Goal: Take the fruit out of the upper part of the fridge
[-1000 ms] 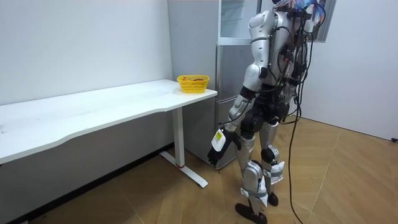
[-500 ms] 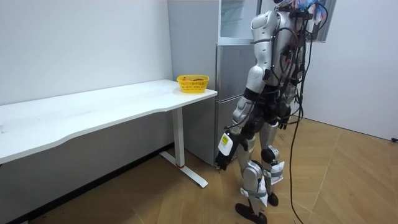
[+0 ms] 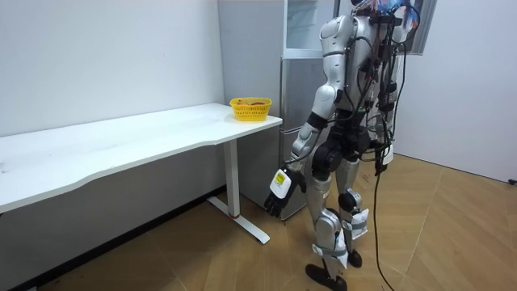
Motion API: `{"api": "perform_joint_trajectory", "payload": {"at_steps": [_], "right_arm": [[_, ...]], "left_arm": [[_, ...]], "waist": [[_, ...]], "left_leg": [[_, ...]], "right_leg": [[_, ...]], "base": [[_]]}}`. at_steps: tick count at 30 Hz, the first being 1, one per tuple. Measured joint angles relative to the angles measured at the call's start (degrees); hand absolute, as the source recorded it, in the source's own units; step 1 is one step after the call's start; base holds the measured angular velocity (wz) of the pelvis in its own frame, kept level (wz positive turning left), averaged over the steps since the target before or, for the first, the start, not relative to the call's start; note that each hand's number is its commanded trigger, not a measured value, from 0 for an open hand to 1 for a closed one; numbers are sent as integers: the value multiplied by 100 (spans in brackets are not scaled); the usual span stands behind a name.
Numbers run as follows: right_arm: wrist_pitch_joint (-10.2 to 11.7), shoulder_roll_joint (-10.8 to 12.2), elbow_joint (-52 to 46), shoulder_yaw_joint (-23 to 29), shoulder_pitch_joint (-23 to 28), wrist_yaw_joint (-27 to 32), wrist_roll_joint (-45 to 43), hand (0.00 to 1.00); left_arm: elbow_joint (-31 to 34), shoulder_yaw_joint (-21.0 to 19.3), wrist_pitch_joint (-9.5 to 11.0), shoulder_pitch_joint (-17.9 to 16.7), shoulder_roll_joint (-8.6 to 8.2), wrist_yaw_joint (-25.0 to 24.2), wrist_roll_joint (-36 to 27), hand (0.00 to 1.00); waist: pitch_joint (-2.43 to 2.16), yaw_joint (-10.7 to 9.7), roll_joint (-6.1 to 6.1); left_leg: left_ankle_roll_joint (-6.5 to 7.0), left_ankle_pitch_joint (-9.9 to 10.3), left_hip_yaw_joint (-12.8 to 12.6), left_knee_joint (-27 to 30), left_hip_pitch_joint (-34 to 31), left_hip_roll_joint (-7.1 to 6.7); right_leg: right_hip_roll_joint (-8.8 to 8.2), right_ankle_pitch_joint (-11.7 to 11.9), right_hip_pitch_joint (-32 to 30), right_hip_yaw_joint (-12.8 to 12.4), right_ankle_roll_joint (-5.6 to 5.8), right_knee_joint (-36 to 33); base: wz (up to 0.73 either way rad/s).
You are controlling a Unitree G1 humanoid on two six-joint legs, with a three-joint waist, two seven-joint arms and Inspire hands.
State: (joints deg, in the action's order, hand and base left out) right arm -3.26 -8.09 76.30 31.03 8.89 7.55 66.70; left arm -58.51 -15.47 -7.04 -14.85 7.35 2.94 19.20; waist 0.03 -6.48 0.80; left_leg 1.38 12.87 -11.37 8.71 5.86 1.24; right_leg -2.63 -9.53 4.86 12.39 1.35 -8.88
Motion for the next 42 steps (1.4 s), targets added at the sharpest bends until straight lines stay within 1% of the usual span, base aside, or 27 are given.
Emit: {"api": "perform_joint_trajectory", "payload": {"at_steps": [1,3,4,5,7,8,10,11,13,14,15,17,19,21,22,24,26,28,31,38,40,42], "right_arm": [[0,0,-19,161,-12,68,394,0],[10,-1,-111,376,-20,213,918,0],[31,-3,-178,480,-52,298,1192,0],[36,-3,-217,522,-60,335,1302,0],[89,-6,-357,637,-167,441,1666,0],[96,-14,-384,668,-219,449,1735,0],[97,-21,-687,982,-394,591,1877,0],[101,-21,-831,1008,-396,636,1924,0],[193,-52,-1459,1018,-398,758,2128,0],[231,-64,-1622,1019,-406,783,2162,0],[322,-81,-1934,1022,-424,806,2216,0],[435,-83,-2377,1089,-444,807,2324,0],[599,-117,-2732,1153,-531,818,2349,0],[718,-127,-3035,1201,-564,829,2405,0],[750,-128,-3270,1196,-559,819,2413,0],[771,-128,-3579,1189,-556,743,2423,0],[785,-130,-3826,1185,-558,627,2426,0],[874,-130,-4128,1191,-554,528,2428,0],[965,-137,-4455,1193,-555,354,2426,0],[975,-152,-4926,1197,-563,-233,2424,0],[989,-154,-5195,1195,-559,-359,2431,0],[1020,-160,-5446,1184,-557,-468,2451,0]], "left_arm": [[-9,-14,0,23,0,29,-7,0],[-9,-30,1,79,1,35,14,0],[-8,-30,0,96,7,34,8,0],[-8,-30,0,98,10,33,7,0],[6,-30,-10,151,17,28,24,0],[6,-30,-11,151,18,27,23,0],[18,-33,-13,136,26,19,17,0],[30,-33,-15,130,31,17,17,0],[232,-33,-13,45,38,13,11,0],[278,-33,-10,26,42,11,16,0],[342,-33,5,-16,54,9,18,0],[348,-33,10,-54,87,1,14,0],[348,-37,71,-62,111,0,-21,0],[367,-36,143,-40,111,0,-37,0],[369,-36,182,-30,114,2,-45,0],[338,-36,225,-35,115,7,-50,0],[334,-38,242,-33,115,7,-49,0],[341,-81,248,-36,107,-4,-48,0],[381,-214,266,-51,107,-94,-51,0],[383,-262,478,-63,108,-137,-48,0],[366,-277,521,-114,90,-135,-49,0],[350,-278,553,-134,98,-134,-48,0]], "waist": [[-3,-1,4],[-6,-1,12],[-19,-1,41],[-16,-3,33],[-30,24,55],[-30,28,57],[-46,-22,86],[-49,-24,91],[-48,-33,102],[-48,-29,104],[-48,-26,106],[-49,-106,119],[-43,-142,142],[-50,-144,142],[-38,-144,149],[-23,-121,174],[-33,-125,153],[-35,-135,148],[-47,-159,134],[-49,-219,104],[-65,-221,77],[-68,-235,66]], "left_leg": [[0,0,-38,-7,26,7],[0,0,-38,-5,27,6],[0,0,-40,-1,26,7],[0,0,-41,0,26,6],[1,1,-70,0,18,5],[1,0,-82,0,8,4],[3,-1,-103,5,-21,0],[3,-1,-108,5,-20,-1],[3,-1,-134,7,-42,-1],[3,-1,-142,7,-53,-1],[2,-2,-162,7,-77,2],[1,-3,-159,4,-87,3],[0,-4,-164,7,-108,3],[-1,-4,-180,7,-135,6],[-1,-4,-200,8,-135,8],[-1,-4,-231,8,-136,12],[-1,-4,-239,9,-139,13],[-1,-3,-273,4,-140,15],[0,0,-267,-7,-138,19],[1,1,-253,-7,-124,21],[2,1,-271,-9,-123,21],[1,1,-283,-8,-122,22]], "right_leg": [[4,2,1,-21,-4,-11],[2,2,-10,-24,-4,-40],[-2,1,-27,-25,-4,-81],[-2,1,-28,-26,-4,-82],[-3,1,-70,-55,-4,-94],[-3,1,-91,-71,-4,-97],[-4,2,-119,-93,-6,-103],[-6,2,-118,-90,-6,-103],[-5,1,-177,-103,-5,-104],[-3,1,-194,-121,-4,-106],[3,1,-196,-138,-5,-103],[3,1,-197,-138,-5,-97],[7,1,-213,-126,-5,-92],[6,1,-272,-138,-5,-96],[8,2,-282,-165,-5,-102],[15,2,-281,-226,-5,-119],[15,2,-283,-240,-5,-120],[16,2,-298,-278,-5,-119],[17,3,-293,-266,-6,-125],[14,4,-304,-220,-7,-181],[14,4,-324,-227,-7,-199],[14,3,-328,-229,-7,-200]], "base": [[-15],[-4],[0],[0],[-7],[-10],[-5],[0],[0],[-8],[-4],[0],[0],[-3],[-8],[-9],[-5],[-3],[0],[0],[-5],[-2]]}}
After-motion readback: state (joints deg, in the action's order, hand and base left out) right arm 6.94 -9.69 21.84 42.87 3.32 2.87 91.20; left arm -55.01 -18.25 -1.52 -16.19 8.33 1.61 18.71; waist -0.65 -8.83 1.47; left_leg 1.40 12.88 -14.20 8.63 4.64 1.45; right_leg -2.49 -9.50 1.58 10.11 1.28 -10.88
